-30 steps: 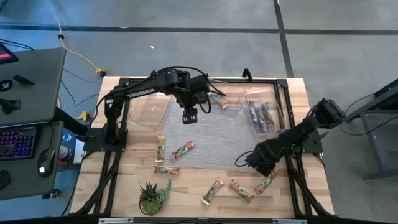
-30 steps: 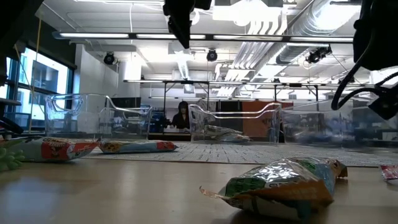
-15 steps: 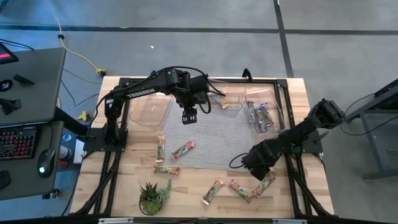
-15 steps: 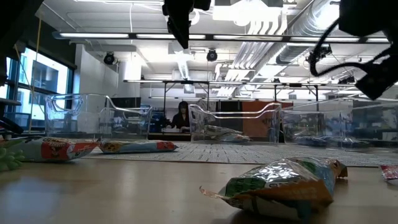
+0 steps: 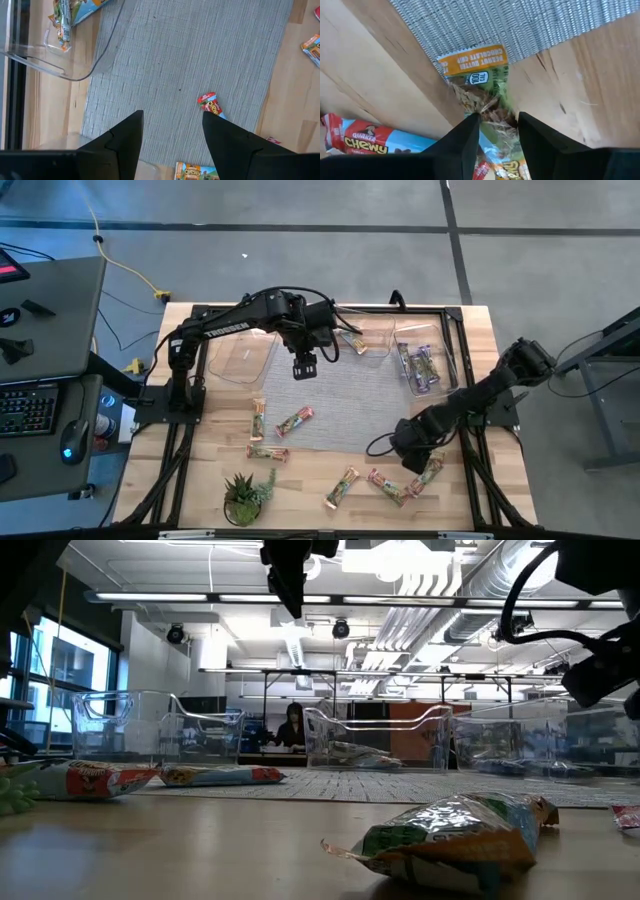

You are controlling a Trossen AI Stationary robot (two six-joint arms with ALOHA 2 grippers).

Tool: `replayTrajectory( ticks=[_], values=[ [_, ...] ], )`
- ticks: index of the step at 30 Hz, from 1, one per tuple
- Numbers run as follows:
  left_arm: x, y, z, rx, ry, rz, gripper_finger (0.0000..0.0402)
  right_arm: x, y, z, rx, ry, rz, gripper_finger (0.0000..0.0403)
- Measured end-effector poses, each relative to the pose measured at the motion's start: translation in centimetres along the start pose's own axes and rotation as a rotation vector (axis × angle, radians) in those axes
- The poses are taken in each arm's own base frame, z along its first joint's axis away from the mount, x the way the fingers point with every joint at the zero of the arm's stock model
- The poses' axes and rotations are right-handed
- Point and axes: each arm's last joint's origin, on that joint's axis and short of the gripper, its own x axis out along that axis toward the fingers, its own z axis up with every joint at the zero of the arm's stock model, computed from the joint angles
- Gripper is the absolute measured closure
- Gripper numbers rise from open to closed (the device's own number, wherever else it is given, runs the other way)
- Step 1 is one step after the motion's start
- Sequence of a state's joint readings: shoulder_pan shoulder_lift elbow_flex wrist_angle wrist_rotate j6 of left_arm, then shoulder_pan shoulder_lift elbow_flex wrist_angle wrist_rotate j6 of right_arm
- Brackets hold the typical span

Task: Pick and place Granola Bars by type
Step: Put the yellow granola bar into the middle transparent bin

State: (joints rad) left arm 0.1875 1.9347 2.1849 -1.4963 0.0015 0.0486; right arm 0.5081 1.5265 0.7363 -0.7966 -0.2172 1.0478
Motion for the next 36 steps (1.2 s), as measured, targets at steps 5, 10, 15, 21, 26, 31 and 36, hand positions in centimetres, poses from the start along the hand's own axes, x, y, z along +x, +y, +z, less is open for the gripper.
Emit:
replayTrajectory(
  ticks=[5,10,15,21,26,31,36],
  values=[
    [0.0,0.0,0.0,-0.001,0.000,0.000,0.0204,0.3,0.0,-0.2,-0.013,-0.036,-0.024,0.0279],
    [0.0,0.0,0.0,-0.001,0.000,0.000,0.0204,0.4,0.4,-0.4,-0.050,-0.033,0.006,0.0309],
    [0.0,0.0,0.0,-0.001,0.004,0.000,0.0204,0.4,1.0,-0.2,-0.067,-0.046,0.070,0.0379],
    [-1.3,0.0,-1.1,-0.013,0.033,0.002,0.0204,-1.4,3.1,0.6,-0.098,-0.137,0.192,0.0399],
    [-4.2,-0.4,-2.5,-0.025,-0.027,0.007,0.0204,-5.4,5.6,1.6,-0.192,-0.346,0.227,0.0402],
    [-7.9,-0.5,-4.4,-0.020,-0.127,0.032,0.0204,-10.0,6.4,3.9,-0.286,-0.762,0.032,0.0403],
    [-10.9,-0.2,-6.0,-0.038,-0.245,0.138,0.0204,-15.1,4.3,8.3,-0.090,-1.188,-0.314,0.0403]
  ],
)
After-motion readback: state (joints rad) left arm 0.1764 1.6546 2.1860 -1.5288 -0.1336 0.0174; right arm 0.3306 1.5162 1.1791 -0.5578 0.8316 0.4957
